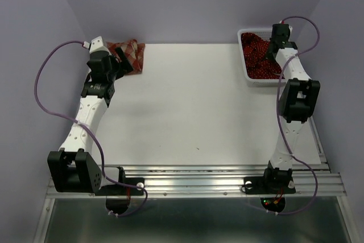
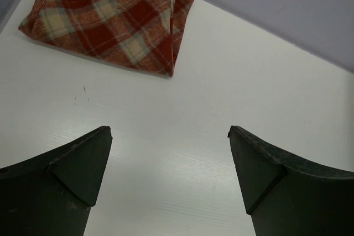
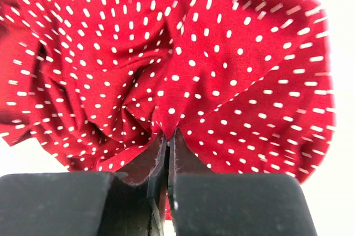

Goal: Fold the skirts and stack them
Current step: Grab the skirt from the pile

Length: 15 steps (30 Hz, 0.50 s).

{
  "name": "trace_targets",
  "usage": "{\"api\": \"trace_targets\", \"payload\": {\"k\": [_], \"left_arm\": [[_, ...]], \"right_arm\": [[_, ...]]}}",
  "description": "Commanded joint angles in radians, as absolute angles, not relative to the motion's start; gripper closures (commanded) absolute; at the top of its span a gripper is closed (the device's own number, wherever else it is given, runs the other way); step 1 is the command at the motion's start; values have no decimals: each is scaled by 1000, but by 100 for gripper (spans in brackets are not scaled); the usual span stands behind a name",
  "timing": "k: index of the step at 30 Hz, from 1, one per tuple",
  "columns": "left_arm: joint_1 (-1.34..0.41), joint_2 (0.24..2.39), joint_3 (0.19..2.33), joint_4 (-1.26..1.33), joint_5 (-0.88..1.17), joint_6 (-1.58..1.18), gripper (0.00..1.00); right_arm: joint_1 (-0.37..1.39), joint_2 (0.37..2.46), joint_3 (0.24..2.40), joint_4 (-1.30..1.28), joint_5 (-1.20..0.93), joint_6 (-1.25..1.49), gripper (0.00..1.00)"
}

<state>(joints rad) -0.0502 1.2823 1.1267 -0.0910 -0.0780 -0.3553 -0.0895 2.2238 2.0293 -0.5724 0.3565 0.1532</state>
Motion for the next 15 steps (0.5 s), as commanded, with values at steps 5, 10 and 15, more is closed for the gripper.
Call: {"api": "trace_targets", "payload": {"k": [5,10,15], "left_arm": [[-49,1204,1155,-71,-81,-393,1],[-49,1170,1151,-66,-46,-411,1],[-49,1129,1108,-46,-9,-455,1]], "right_arm": [[-87,1875,2019,-443,274,95,99],[-87,1724,2043,-368,28,120,99],[-87,1614,2111,-263,-396,251,99]]}}
